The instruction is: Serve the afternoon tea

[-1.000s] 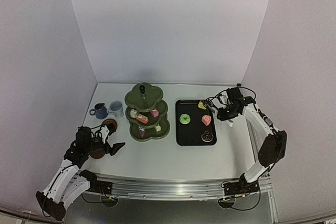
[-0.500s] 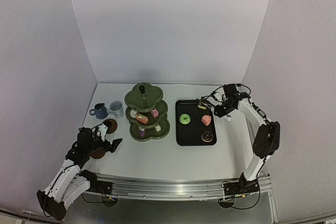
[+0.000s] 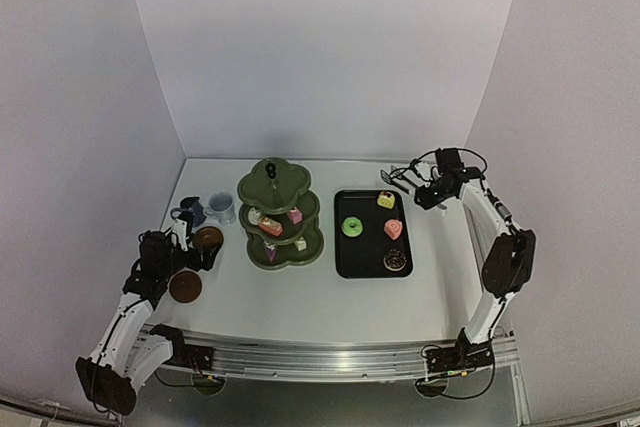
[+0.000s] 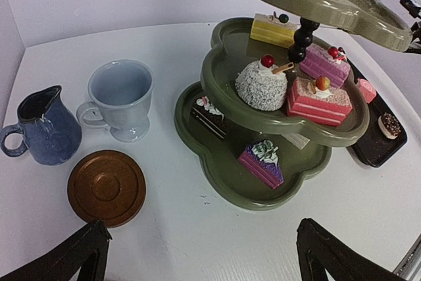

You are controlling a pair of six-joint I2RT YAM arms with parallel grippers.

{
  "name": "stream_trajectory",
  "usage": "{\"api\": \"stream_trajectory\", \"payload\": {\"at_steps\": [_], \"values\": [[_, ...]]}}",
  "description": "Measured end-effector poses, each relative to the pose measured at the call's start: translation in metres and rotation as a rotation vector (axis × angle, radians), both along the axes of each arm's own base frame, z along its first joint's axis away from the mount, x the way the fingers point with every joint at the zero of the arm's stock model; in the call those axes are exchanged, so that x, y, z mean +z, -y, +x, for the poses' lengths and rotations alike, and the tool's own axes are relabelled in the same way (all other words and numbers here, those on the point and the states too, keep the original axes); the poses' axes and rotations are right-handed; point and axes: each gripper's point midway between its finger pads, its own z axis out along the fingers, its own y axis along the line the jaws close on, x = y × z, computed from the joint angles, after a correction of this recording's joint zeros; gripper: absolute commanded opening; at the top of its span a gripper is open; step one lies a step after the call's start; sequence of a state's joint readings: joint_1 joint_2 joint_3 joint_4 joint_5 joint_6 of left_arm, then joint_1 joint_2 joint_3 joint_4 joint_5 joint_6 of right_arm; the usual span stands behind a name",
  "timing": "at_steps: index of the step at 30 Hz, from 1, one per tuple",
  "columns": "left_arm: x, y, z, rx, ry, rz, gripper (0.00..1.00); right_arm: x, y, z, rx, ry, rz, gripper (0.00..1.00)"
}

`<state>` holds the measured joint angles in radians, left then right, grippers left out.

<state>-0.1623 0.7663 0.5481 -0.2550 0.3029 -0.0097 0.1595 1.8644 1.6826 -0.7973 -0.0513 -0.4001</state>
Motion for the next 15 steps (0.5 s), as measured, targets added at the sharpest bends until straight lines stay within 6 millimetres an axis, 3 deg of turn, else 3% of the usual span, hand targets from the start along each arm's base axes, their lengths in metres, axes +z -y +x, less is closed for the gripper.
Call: {"api": "stream_trajectory", "payload": {"at_steps": [15], "values": [[-0.004, 0.005, 0.000, -0.029, -0.020, -0.012, 0.99, -0.041, 0.005, -0.005, 0.021, -0.095, -0.010, 0.39]]}}
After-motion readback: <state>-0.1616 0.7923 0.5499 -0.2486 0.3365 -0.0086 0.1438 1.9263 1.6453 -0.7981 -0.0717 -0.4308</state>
